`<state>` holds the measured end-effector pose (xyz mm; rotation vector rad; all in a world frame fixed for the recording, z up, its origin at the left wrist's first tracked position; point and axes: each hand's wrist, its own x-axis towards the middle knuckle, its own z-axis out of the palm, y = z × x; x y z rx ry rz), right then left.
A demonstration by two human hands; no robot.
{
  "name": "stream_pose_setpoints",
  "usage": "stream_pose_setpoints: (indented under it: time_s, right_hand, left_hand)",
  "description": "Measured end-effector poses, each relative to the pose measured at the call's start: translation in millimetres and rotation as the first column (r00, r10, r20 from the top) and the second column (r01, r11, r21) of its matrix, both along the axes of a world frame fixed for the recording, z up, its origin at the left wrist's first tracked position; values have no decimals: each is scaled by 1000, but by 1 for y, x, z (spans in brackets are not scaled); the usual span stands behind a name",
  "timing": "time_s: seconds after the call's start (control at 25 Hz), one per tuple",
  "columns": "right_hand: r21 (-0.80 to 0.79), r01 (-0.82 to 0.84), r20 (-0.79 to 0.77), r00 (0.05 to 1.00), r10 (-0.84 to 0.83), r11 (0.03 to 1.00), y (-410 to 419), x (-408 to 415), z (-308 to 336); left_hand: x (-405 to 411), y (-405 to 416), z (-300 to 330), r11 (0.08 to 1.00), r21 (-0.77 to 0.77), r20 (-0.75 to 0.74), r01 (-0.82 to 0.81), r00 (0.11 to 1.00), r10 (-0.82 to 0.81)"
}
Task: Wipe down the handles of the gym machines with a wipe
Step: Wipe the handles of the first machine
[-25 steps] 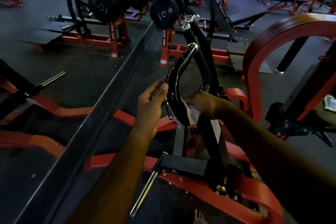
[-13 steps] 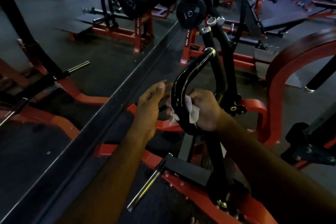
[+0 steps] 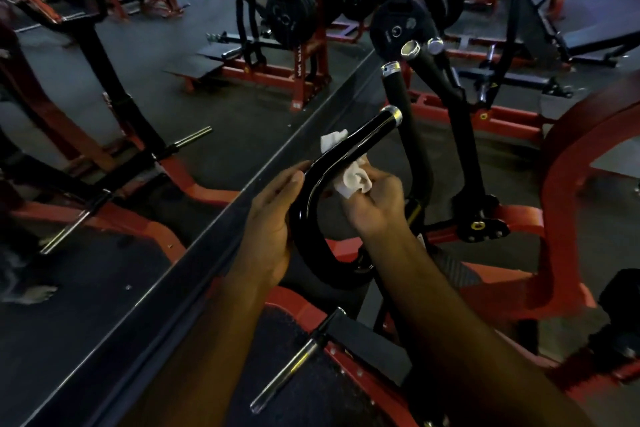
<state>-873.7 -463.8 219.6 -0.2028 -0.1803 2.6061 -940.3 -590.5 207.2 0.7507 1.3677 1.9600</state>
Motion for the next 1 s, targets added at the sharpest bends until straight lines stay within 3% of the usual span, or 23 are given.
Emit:
stream_pose_setpoints:
  time_s: [0.16,0.28,0.36,0.44,0.56,0.64,0.72,0.8,0.88,1.0]
  right_hand:
    - [162,-162,180,975,133,973,-8,1,-2]
    - [223,-83,260,965,22,971,30,11,-1]
    - [357,-147,364,931,8,922,38,14,12]
    - [291,-54,364,930,-58,955,33,8,-5]
    - [29,-189,223,958,178,981,33,0,-7]
    - [-94,-90,166,981,104,991,62,-5,2]
    - [-96,13,156,988,2,995,73,-8,8]
    - [-9,20,115,993,-19,1000,48,-6,10]
    - [88,-1,175,984,-15,996,30,0,9]
    - [42,6,230,973,-16,999,60,-1,8]
  left_hand:
    - [11,9,2,991,5,-1,-135,991,135]
    - [14,12,3,980,-18,37,-199,979,199]
    - [14,13,2,976,-25,51,-214,975,215]
    - [14,14,0,975,-10,101,-222,970,222]
    - [14,14,-1,974,-5,134,-224,966,223]
    - [15,13,-3,974,-18,114,-227,967,228]
    - [16,13,-3,968,-10,111,-249,962,248]
    - [19,13,-1,966,4,116,-258,960,256]
    - [20,14,3,970,8,108,-242,965,240]
    - [18,12,1,970,-24,107,-243,964,244]
